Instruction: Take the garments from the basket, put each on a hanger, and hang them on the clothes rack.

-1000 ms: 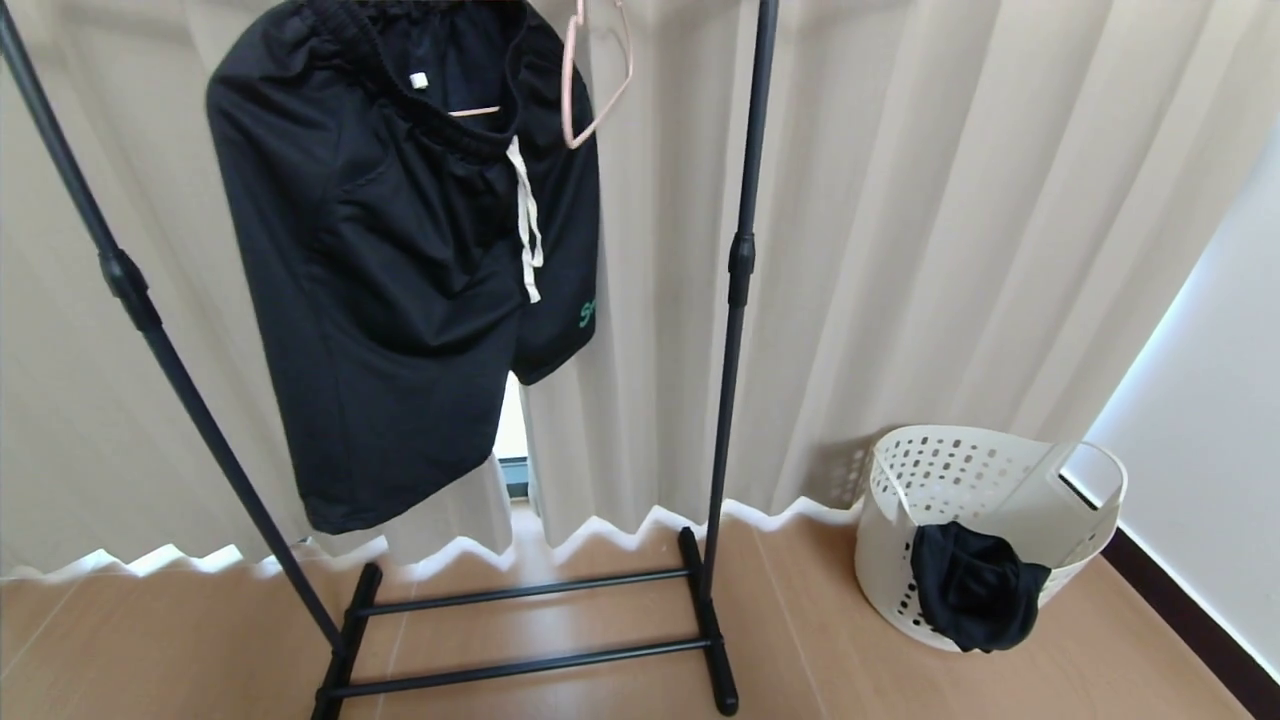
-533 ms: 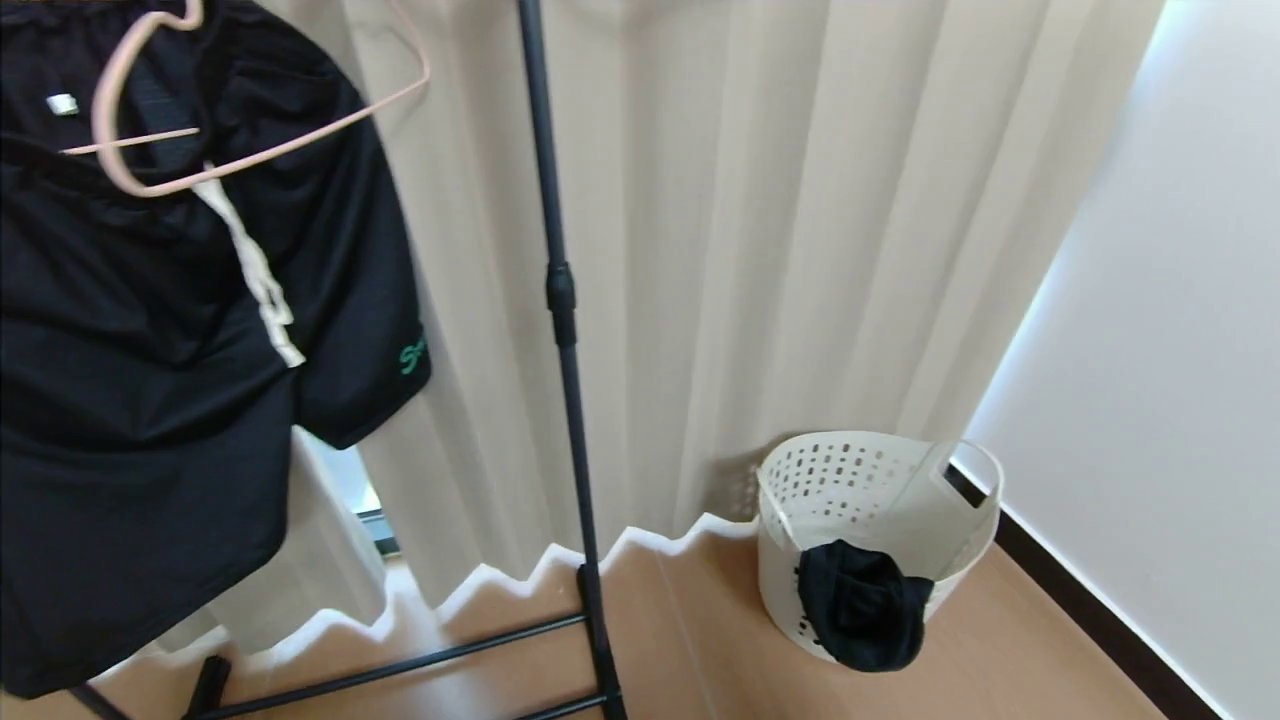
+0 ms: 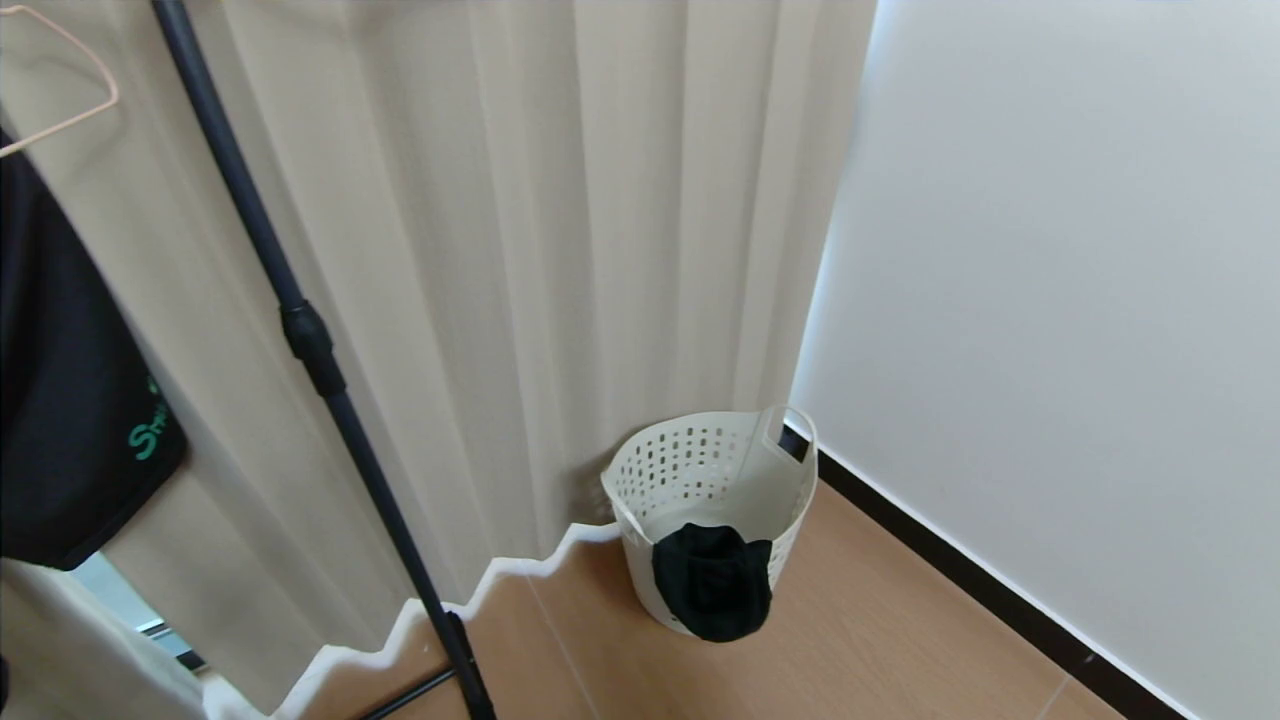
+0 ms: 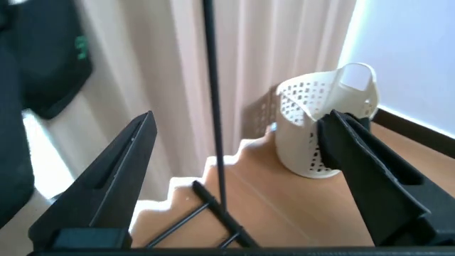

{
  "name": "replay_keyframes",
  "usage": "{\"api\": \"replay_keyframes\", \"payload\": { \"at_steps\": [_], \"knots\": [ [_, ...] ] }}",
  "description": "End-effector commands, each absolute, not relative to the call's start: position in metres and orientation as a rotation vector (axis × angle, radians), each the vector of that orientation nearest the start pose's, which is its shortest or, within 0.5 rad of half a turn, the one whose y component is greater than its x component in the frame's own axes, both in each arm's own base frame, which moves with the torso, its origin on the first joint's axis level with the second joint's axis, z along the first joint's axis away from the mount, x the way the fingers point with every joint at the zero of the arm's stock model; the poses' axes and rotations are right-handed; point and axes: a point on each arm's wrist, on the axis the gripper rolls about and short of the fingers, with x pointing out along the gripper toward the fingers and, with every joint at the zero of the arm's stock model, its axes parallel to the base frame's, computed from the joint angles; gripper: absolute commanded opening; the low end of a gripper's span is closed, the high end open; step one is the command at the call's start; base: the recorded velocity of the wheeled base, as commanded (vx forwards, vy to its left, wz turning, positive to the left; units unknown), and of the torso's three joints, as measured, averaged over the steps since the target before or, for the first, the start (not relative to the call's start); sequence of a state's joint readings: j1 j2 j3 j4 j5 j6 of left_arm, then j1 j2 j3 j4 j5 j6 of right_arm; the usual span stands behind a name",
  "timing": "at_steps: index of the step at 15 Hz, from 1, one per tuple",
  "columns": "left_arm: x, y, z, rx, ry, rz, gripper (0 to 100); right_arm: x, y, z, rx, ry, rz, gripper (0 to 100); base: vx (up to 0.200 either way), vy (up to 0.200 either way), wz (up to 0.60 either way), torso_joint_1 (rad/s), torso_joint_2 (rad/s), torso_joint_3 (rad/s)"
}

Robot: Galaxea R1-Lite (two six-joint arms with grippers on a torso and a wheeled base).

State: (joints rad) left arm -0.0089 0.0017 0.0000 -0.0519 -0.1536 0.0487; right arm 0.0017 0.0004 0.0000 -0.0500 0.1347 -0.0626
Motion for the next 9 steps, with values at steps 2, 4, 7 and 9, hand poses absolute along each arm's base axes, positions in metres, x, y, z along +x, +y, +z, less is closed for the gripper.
{"api": "replay_keyframes", "payload": {
  "at_steps": [2,4,7,9],
  "knots": [
    [-0.0231,-0.0033,0.0808,0.053,-0.055,-0.163,100,-0.0231,0.003,0.0808,-0.066,-0.056,0.135,100,0.0,0.0,0.0,0.0,0.0,0.0],
    [-0.0231,-0.0033,0.0808,0.053,-0.055,-0.163,100,-0.0231,0.003,0.0808,-0.066,-0.056,0.135,100,0.0,-0.2,0.0,0.002,0.0,0.005],
    [-0.0231,-0.0032,0.081,0.051,-0.056,-0.161,100,-0.0232,0.003,0.0808,-0.066,-0.056,0.136,100,0.0,-0.067,0.0,-0.004,0.0,0.001],
    [-0.0231,-0.0032,0.0808,0.053,-0.055,-0.161,100,-0.0231,0.003,0.0808,-0.066,-0.056,0.135,100,0.0,0.0,0.0,0.0,0.0,0.0]
  ]
}}
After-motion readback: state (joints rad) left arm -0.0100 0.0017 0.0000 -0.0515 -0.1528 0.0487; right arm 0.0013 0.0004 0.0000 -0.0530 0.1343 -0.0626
